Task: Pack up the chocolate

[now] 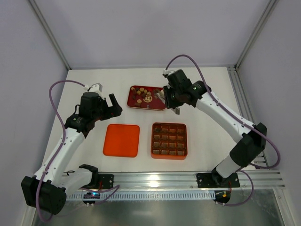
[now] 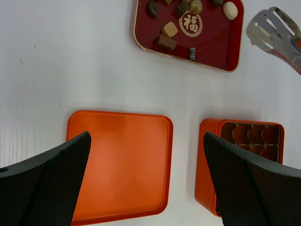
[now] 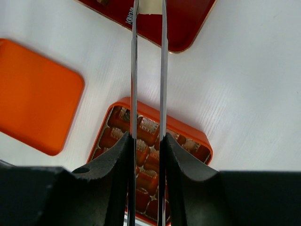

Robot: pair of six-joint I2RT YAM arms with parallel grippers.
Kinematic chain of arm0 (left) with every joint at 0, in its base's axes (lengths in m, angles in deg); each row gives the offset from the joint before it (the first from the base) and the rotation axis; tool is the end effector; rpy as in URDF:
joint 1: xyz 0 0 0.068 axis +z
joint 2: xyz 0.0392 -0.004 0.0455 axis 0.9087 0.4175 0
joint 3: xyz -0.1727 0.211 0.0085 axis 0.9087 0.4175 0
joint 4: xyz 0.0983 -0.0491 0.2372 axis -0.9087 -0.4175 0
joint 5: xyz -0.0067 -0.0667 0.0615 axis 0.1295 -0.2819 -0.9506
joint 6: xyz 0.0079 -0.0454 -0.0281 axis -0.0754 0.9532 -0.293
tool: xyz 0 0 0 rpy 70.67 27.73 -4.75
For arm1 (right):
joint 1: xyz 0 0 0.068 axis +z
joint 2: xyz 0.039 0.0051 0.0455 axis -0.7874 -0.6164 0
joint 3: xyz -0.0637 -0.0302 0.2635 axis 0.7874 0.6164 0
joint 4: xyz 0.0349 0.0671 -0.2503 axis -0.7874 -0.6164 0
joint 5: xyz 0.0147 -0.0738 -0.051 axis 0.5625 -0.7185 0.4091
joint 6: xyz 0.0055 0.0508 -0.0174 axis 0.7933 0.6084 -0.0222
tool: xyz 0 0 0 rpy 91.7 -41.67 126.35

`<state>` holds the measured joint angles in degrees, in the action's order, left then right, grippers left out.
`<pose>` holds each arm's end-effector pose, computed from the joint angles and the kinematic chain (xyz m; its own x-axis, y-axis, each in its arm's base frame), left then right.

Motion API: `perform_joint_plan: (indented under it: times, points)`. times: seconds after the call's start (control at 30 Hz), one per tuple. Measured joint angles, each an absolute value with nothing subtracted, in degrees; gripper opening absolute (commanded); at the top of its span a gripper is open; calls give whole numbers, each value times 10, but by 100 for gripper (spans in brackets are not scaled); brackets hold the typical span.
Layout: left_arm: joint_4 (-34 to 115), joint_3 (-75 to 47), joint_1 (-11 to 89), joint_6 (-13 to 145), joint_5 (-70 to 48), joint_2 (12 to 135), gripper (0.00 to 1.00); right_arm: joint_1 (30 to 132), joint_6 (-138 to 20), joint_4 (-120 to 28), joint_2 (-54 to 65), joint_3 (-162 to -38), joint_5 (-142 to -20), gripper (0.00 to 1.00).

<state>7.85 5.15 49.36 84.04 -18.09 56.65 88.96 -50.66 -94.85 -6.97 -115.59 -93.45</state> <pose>0.2117 -0.0613 0.3109 -0.6335 -0.3277 -0.7010 -0.0223 0.9133 -0.4067 0.2822 0.2089 0.3407 -0.7541 -0.2419 -0.6106 -0.3741 0.9223 0.0967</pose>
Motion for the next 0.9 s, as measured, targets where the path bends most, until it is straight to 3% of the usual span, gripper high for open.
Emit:
perform_joint_plan:
  times: [0.5,0.9]
  points:
    - [78,51,494,840,-180,567,100,927,-470,-1006,176,-966,-918,29]
    - [78,51,494,840,-180,567,100,989,-421,-1022,226,-879,-921,29]
